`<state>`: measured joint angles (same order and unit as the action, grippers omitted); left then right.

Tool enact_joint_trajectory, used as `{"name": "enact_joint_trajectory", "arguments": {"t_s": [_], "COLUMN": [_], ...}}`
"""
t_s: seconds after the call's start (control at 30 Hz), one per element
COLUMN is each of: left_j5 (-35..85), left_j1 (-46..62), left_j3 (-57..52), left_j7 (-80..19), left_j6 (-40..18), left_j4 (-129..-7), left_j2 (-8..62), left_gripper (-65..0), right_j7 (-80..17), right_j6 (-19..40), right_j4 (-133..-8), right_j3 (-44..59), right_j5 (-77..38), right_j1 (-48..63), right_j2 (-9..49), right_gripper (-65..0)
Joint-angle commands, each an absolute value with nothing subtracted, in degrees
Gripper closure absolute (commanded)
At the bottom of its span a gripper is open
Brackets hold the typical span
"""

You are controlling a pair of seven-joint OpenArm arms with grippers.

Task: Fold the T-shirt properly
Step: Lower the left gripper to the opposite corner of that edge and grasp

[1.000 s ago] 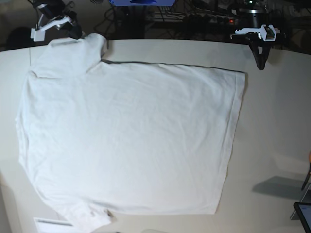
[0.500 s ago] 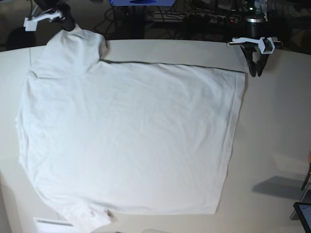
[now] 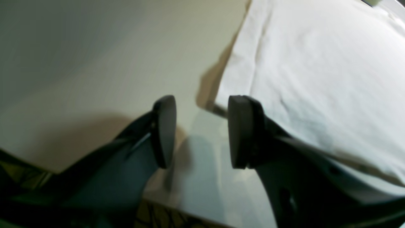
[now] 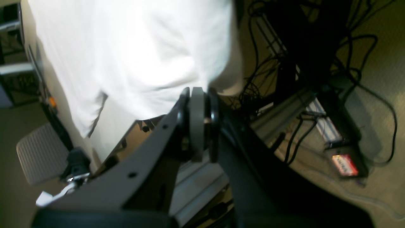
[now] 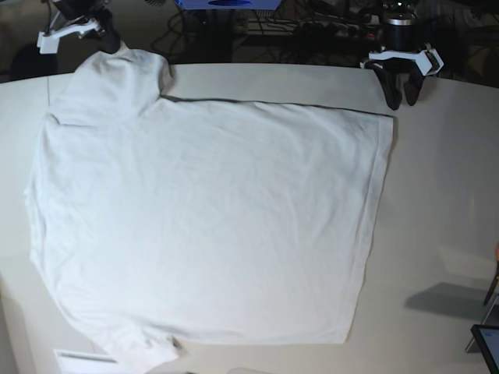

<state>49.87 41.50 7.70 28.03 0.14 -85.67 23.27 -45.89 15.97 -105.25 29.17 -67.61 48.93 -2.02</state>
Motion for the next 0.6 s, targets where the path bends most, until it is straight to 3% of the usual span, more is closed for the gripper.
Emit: {"name": "enact_joint_trajectory", "arguments": {"t_s": [0.0,0.17,0.3,0.57], "left_j5": [50.6,57.3,60.8,61.4], "left_j1": [41.5,41.2,39.5,35.1], "left_j3": [8.6,10.2,9.7,10.2], "left_j7": [29.5,29.3,22.6,17.9], "left_j6": [0.1,0.1,0.1,0.1], "left_j4": [-86.3,-86.4,-86.3,-86.5], "left_j2": [24.4,25.5,25.5,25.1], "left_gripper": [-27.4,-27.4,-27.4,-27.2], "right_j7": [-45.2,-45.2,-45.2,-45.2], "right_j6": [16.7,16.7,16.7,16.7], "right_j4": [-106.7,-106.9,-106.9,-106.9], "right_j3": [29.4,29.4,29.4,29.4], "right_j5": [-69.0,-69.0,-69.0,-69.0], "right_j1": [49.7,49.7,49.9,50.0], "right_j2": [-1.6,-1.6,-1.6,-1.5], "right_gripper": [-0.1,-0.1,-0.1,-0.1]}}
